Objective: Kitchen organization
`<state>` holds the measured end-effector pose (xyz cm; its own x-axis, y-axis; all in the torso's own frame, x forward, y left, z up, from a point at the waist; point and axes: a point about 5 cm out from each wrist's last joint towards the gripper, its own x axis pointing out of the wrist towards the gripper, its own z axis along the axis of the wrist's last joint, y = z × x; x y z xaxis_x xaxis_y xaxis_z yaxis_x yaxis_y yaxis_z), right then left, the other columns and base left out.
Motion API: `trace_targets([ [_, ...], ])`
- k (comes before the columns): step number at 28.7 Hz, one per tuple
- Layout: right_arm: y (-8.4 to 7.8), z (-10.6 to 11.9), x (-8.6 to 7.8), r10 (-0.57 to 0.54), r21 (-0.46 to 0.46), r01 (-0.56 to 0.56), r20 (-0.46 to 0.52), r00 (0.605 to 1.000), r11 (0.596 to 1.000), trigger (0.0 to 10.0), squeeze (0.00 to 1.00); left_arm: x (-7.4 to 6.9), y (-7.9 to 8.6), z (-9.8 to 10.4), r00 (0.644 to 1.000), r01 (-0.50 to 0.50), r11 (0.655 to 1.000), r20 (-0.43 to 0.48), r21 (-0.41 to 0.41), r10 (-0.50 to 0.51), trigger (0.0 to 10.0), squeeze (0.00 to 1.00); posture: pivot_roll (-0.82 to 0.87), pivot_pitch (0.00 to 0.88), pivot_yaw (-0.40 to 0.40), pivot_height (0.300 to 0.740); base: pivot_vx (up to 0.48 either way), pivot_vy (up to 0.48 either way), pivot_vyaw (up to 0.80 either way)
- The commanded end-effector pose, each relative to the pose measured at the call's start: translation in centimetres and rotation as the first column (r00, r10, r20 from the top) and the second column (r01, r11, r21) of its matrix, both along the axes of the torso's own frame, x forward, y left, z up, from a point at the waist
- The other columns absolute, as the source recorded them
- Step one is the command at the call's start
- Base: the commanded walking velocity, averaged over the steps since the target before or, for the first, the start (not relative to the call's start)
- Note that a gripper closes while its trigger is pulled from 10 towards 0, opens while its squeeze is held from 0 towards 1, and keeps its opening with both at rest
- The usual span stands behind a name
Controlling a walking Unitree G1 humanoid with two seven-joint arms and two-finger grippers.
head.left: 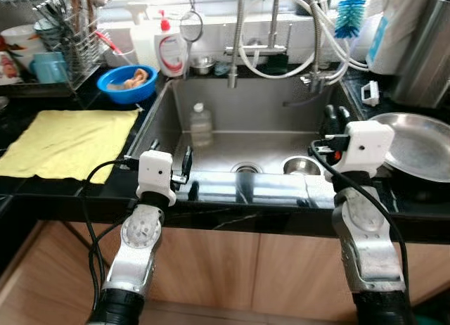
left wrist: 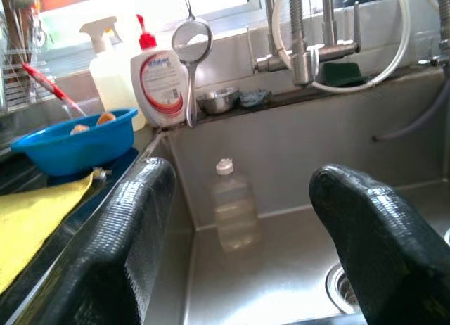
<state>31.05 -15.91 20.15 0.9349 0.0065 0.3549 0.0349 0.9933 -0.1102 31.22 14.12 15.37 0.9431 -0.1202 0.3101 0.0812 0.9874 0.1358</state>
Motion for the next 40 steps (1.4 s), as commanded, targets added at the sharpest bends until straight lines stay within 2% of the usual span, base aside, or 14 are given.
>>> trace_targets([
  [1, -0.4, 0.2, 0.2, -0.012, -0.002, 0.012, -0.004, 1.0, 1.0, 10.0, 0.0, 0.1, -0.2, 0.2, 1.0, 0.005, 1.0, 0.004, -0.011, -0.005, 10.0, 0.0, -0.14, 0.0, 0.092, 0.74, 0.0, 0.0, 0.0],
  [8, -0.6, -0.1, 0.2, -0.09, -0.01, 0.089, -0.041, 0.995, 0.996, 10.0, 0.0, 0.1, -0.2, 0.1, 1.0, 0.008, 1.0, 0.0, -0.006, -0.008, 10.0, 0.0, -0.14, 0.0, 0.094, 0.74, 0.0, 0.0, 0.0],
  [12, -2.2, -0.6, -0.8, -0.236, 0.032, 0.239, -0.076, 0.969, 0.971, 10.0, 0.0, -0.1, -0.2, -0.1, 1.0, 0.01, 1.0, -0.003, -0.007, -0.01, 10.0, 0.0, -0.15, 0.0, 0.094, 0.74, 0.0, 0.0, 0.0],
  [13, -2.6, -0.6, -1.5, -0.282, 0.02, 0.284, -0.059, 0.958, 0.959, 10.0, 0.28, -0.2, -0.3, -0.2, 1.0, 0.013, 1.0, -0.005, -0.006, -0.013, 10.0, 0.0, -0.15, 0.0, 0.093, 0.74, 0.0, 0.0, 0.0],
  [14, -2.5, -0.6, -1.6, -0.284, 0.023, 0.285, -0.055, 0.957, 0.958, 10.0, 1.0, -0.2, -0.3, -0.2, 1.0, 0.014, 1.0, -0.005, -0.005, -0.014, 10.0, 0.0, -0.15, 0.0, 0.093, 0.74, 0.0, 0.0, 0.0],
  [18, -3.3, -1.4, -2.6, -0.355, 0.0, 0.357, -0.094, 0.93, 0.934, 10.0, 1.0, -0.1, -0.4, -0.3, 1.0, 0.017, 1.0, -0.006, -0.005, -0.017, 10.0, 0.0, -0.15, 0.0, 0.089, 0.74, 0.0, 0.0, 0.0],
  [21, -3.6, -2.0, -2.7, -0.334, 0.006, 0.338, -0.124, 0.934, 0.941, 10.0, 1.0, 0.0, -0.4, -0.4, 1.0, 0.014, 1.0, -0.008, -0.007, -0.014, 10.0, 0.0, -0.17, 0.0, 0.085, 0.74, 0.0, 0.0, 0.0],
  [22, -3.5, -1.8, -2.7, -0.317, -0.011, 0.317, -0.118, 0.941, 0.948, 10.0, 0.0, 0.1, -0.5, -0.4, 1.0, 0.013, 1.0, -0.006, -0.011, -0.013, 10.0, 0.0, -0.17, 0.0, 0.076, 0.74, 0.0, 0.0, 0.0],
  [25, -3.5, -1.3, -2.9, -0.318, -0.044, 0.315, -0.106, 0.942, 0.948, 10.0, 0.0, 0.2, -1.0, -0.3, 1.0, 0.012, 0.999, 0.003, -0.035, -0.012, 10.0, 0.0, -0.18, 0.0, 0.06, 0.74, 0.0, 0.0, 0.0],
  [32, -4.6, -0.6, -3.7, -0.381, -0.037, 0.379, -0.091, 0.92, 0.925, 10.0, 0.0, 0.1, -2.1, -0.7, 1.0, 0.022, 0.998, -0.006, -0.06, -0.022, 10.0, 0.0, -0.21, 0.0, 0.044, 0.74, 0.0, 0.0, 0.0],
  [37, -6.0, -0.2, -4.4, -0.484, 0.009, 0.488, -0.115, 0.867, 0.873, 10.0, 0.0, 0.5, -2.1, -0.7, 1.0, 0.017, 0.998, -0.002, -0.068, -0.018, 10.0, 0.0, -0.23, 0.0, 0.034, 0.74, 0.0, 0.0, 0.0],
  [40, -7.2, -0.8, -4.7, -0.542, 0.098, 0.568, -0.209, 0.814, 0.817, 10.0, 0.0, 0.8, -2.0, -0.6, 1.0, 0.012, 0.998, 0.005, -0.069, -0.011, 10.0, 0.0, -0.23, 0.0, 0.033, 0.74, 0.0, 0.0, 0.0],
])
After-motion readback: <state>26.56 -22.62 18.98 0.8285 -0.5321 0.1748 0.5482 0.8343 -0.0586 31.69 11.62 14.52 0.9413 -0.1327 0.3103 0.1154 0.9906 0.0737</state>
